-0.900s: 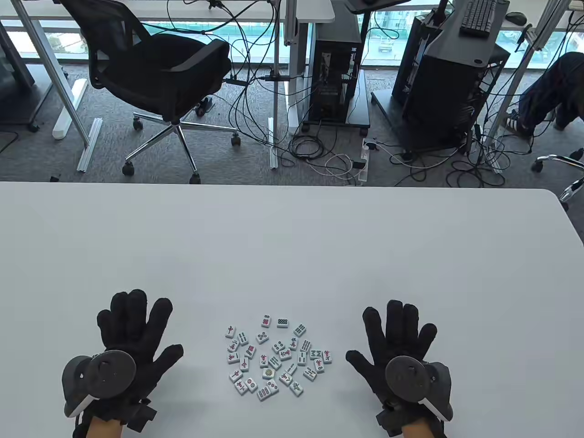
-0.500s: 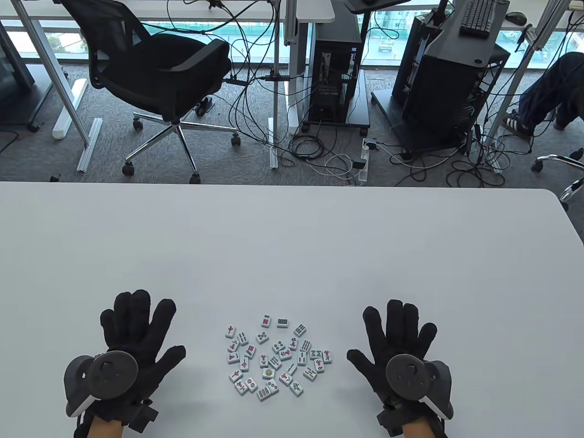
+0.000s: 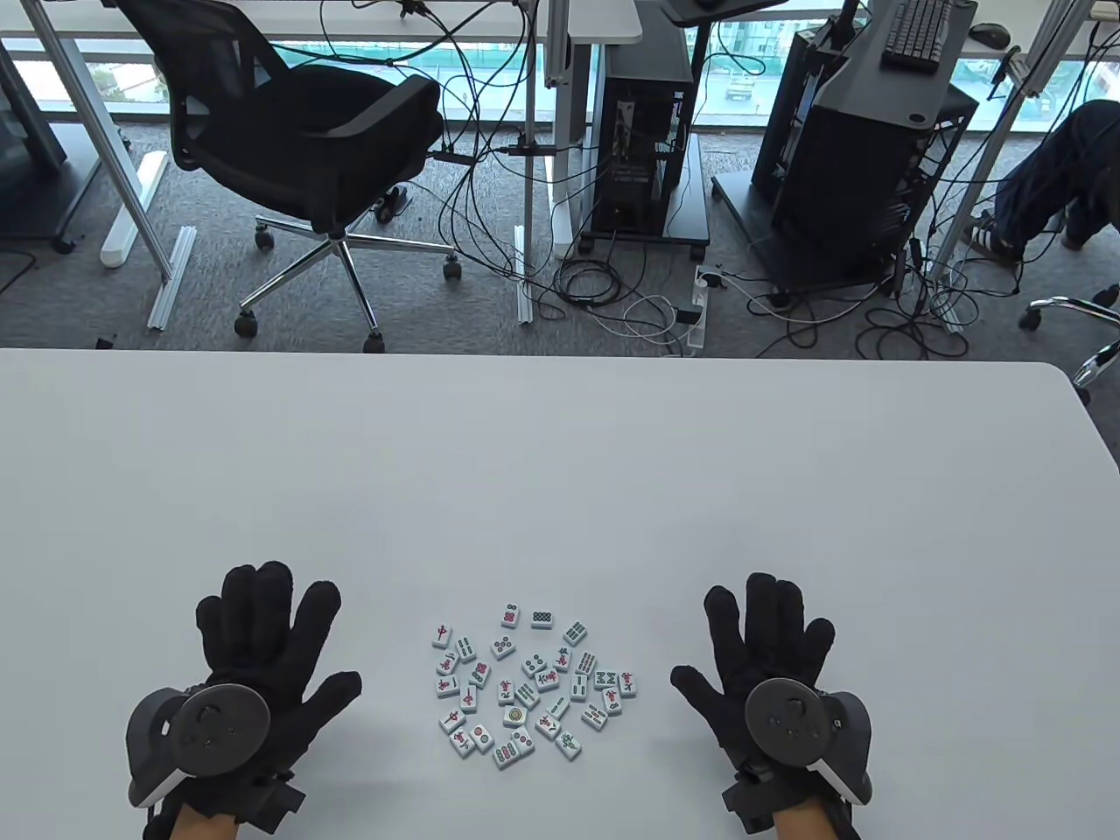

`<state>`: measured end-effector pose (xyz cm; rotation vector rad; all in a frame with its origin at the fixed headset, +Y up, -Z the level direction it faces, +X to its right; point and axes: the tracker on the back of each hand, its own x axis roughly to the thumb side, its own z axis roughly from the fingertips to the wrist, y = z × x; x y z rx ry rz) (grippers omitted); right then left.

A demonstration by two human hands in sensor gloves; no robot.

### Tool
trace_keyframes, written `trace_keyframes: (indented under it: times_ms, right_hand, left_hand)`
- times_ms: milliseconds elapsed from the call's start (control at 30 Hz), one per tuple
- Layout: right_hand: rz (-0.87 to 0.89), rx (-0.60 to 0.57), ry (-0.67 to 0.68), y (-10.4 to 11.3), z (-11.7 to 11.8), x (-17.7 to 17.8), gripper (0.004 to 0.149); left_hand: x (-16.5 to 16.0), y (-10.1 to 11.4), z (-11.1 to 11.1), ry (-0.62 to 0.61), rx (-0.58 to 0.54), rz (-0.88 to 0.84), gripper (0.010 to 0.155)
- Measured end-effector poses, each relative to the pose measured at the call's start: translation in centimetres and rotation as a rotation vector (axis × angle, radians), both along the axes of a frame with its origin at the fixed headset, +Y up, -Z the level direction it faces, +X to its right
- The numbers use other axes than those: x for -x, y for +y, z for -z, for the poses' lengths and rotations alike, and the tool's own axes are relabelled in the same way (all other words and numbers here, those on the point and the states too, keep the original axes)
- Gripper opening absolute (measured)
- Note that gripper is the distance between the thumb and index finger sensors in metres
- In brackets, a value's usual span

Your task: Mahjong suit sorting

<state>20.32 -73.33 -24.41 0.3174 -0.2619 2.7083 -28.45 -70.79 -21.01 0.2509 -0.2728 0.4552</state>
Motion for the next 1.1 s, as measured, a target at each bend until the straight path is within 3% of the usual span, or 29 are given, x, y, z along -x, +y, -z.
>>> trace_keyframes:
  times_ms: [367,700,933,1100]
  right_hand:
    - [-0.115,-0.004,0.029,-0.4,0.0,1.7,0.083]
    - [-0.235,0.153,-0.024,0.1,2.7,4.8,0.086]
    - [-0.372,0.269,-0.055,-1.6,3.7,7.2,0.072]
    - [-0.417,0.33,-0.089,-2.3,4.1,7.7,0.071]
  left_hand:
    - [0.1,0.2,-0.3,-0.005,-0.023,-0.015,0.081]
    - [-0.4,0.3,-0.4,-0.005,-0.009,-0.025,0.082]
    - [-1.4,0.7,-0.8,-0.026,-0.019,-0.015,0.085]
    - [-1.3,0.4,-0.6,0.014,0.011,-0.001,0.086]
